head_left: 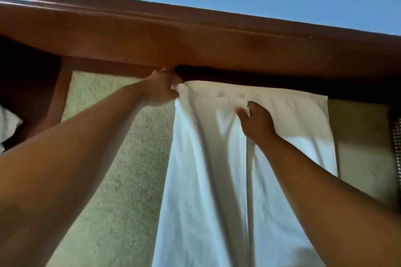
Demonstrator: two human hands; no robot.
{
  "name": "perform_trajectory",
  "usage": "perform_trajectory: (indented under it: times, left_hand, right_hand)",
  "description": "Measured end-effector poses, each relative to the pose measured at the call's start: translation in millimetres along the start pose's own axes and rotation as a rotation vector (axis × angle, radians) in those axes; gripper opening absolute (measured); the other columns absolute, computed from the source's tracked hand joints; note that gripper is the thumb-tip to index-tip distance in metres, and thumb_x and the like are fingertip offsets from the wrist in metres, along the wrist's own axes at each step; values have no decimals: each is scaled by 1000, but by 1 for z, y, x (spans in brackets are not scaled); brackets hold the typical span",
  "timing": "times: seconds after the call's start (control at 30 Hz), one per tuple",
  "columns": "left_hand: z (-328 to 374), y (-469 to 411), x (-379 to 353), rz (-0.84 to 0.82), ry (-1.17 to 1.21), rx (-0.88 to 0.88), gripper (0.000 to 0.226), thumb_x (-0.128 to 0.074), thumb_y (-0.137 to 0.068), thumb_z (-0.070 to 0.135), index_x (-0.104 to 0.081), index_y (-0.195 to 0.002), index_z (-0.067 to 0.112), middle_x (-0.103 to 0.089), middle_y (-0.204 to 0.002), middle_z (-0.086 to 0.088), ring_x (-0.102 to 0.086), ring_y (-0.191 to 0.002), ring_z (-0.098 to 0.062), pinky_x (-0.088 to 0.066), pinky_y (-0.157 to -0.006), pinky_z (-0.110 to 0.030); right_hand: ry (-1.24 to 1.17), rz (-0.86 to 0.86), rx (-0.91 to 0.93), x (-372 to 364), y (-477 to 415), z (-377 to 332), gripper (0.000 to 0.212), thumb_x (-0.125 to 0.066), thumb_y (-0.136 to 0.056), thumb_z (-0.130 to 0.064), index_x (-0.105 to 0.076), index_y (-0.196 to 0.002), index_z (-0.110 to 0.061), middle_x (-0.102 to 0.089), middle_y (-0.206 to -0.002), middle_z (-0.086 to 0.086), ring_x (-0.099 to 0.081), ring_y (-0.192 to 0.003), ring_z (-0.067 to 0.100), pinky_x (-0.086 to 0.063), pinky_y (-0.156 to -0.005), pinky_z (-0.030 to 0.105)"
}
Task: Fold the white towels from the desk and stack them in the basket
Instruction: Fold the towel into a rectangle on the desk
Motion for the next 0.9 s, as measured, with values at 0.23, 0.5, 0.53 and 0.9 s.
perform_trajectory:
  times: [0.23,0.5,0.53,0.9]
  left_hand:
    - [-27,3,-4,16,97,43,32,-56,-100,40,-62,-128,26,-38,-129,-3,-47,-124,-30,-40,-103,-38]
    - [3,-15,27,250,45,53,49,-48,-102,51,-57,-120,6,-59,-103,-13,-58,-93,-28,-43,-74,-34]
    - [-1,-21,20,293,45,85,49,-50,-100,52,-58,-118,7,-61,-100,-12,-59,-92,-30,-42,-72,-34]
    - [-35,-11,-2,739,357,184,41,-78,-79,53,-59,-95,20,-57,-73,12,-56,-72,-17,-38,-64,-27]
  right_hand:
    - [-52,-123,-29,3,-12,-1,45,-53,-101,-42,-60,-128,-7,-63,-126,13,-57,-119,32,-40,-89,29]
    - [-112,101,-1,54,-61,-21,34,-57,-100,-36,-62,-121,-9,-60,-107,10,-58,-116,33,-40,-82,29]
    - [-124,88,-1,51,-67,-17,24,-60,-99,-37,-61,-103,-13,-56,-92,6,-61,-100,31,-37,-72,29]
    - [-162,117,27,27,-69,5,29,-64,-95,-33,-60,-110,-8,-58,-91,6,-54,-89,23,-34,-75,27]
Point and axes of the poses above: each hand's wrist, its own y-axis away from the middle knuckle, its own x-axis out of the back of the hand, z = x × y, the point moved 7 cm from there along -y, towards the middle knuckle
